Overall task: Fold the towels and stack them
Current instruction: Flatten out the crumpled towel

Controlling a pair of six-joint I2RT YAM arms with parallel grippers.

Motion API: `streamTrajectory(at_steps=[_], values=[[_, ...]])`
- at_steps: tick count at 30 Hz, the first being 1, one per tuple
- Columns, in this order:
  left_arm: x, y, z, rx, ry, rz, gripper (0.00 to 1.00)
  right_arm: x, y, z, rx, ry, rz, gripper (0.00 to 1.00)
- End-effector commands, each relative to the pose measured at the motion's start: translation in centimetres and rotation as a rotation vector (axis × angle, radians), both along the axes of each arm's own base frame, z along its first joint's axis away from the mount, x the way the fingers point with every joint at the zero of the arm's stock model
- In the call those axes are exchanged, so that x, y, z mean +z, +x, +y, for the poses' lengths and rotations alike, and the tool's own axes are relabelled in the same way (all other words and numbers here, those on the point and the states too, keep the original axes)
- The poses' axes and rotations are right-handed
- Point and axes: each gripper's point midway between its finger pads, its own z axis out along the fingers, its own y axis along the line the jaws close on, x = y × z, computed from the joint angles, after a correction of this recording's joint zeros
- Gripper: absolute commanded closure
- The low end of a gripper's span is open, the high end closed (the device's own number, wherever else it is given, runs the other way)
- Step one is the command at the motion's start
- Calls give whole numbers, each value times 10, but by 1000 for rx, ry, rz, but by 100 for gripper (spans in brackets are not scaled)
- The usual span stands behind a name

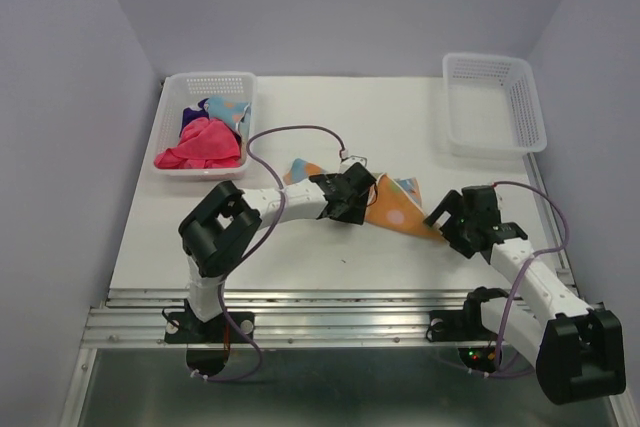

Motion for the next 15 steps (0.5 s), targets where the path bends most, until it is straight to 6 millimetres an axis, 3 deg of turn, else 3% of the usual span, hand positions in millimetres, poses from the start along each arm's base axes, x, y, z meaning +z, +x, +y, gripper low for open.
streamTrajectory(at_steps=[1, 2, 4, 6, 7, 15], values=[[9, 18, 9, 72, 66, -61, 33, -1, 5, 3, -9, 22, -26, 0], [4, 17, 10, 70, 80, -56, 43, -3, 3, 2, -13, 18, -22, 0], [0, 16, 12, 70, 88, -51, 52, -4, 2, -1, -27, 9, -23, 0], [-6, 13, 19, 77, 105, -45, 79, -5, 0, -2, -29, 6, -21, 0], [-6, 13, 21, 88, 107, -49, 97, -6, 0, -2, -34, 6, -22, 0], [17, 11, 34, 130, 33, -127, 100, -13, -5, -6, -57, -1, -1, 0]])
